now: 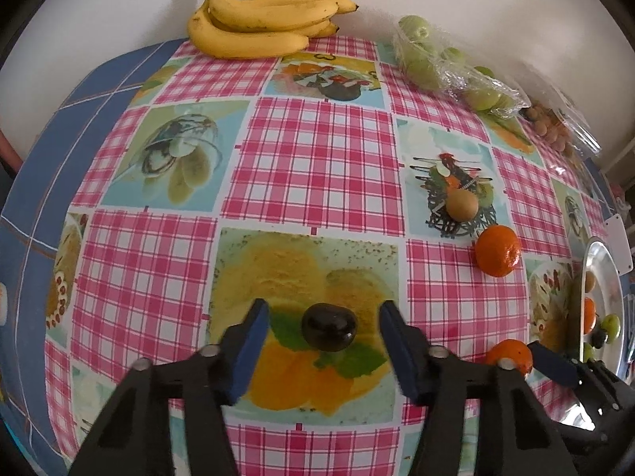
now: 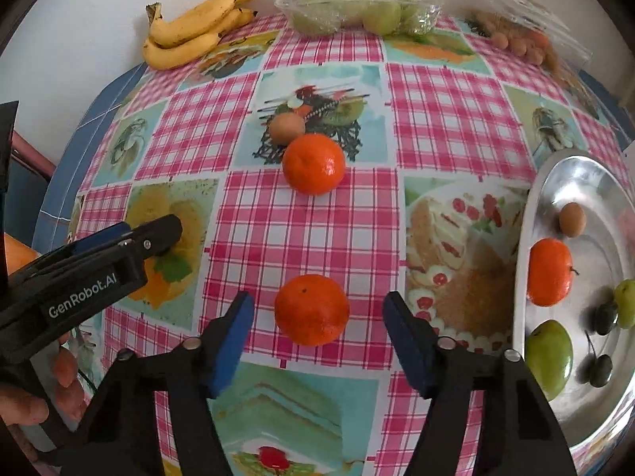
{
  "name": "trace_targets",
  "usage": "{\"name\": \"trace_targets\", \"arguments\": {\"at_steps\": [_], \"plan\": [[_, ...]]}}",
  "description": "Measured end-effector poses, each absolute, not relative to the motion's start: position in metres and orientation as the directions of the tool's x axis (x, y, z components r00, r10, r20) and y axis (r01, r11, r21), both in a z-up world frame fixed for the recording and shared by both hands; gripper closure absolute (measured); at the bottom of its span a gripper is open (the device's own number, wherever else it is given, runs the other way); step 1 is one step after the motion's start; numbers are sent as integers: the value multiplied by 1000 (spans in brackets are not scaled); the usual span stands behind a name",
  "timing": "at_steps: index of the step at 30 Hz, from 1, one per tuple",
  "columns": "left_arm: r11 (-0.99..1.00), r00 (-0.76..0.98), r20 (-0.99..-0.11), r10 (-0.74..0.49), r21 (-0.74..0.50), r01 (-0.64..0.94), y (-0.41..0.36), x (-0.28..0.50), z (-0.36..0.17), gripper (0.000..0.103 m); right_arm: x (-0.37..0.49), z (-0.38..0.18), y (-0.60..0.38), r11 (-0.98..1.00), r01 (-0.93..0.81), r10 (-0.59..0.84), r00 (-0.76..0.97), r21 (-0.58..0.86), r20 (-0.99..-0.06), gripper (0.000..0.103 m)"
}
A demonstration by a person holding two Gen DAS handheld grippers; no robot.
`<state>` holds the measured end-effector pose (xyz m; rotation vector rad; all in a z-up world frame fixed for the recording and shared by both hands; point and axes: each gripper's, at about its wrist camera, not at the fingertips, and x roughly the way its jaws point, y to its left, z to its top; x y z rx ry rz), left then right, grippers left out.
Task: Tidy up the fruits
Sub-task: 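Close the left gripper on the dark cherry while the right closes on a tangerine, then carry the dark cherry with the left gripper while the right carries the tangerine over the plate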
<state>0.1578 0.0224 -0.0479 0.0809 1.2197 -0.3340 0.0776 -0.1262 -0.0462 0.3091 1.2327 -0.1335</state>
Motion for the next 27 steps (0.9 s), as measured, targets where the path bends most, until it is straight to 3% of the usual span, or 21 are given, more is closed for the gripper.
{"name": "trace_targets", "arguments": {"at_steps": [7,27], "plan": [[945,283,-929,-240,-156,288,24,159,-51,73,76,-46,-126,945,268,90,333,186,-939,64],[945,386,-891,-240,-124,301,19,148,-4,73,56,-13,-129,937,281,81,407,209,-910,65]]}}
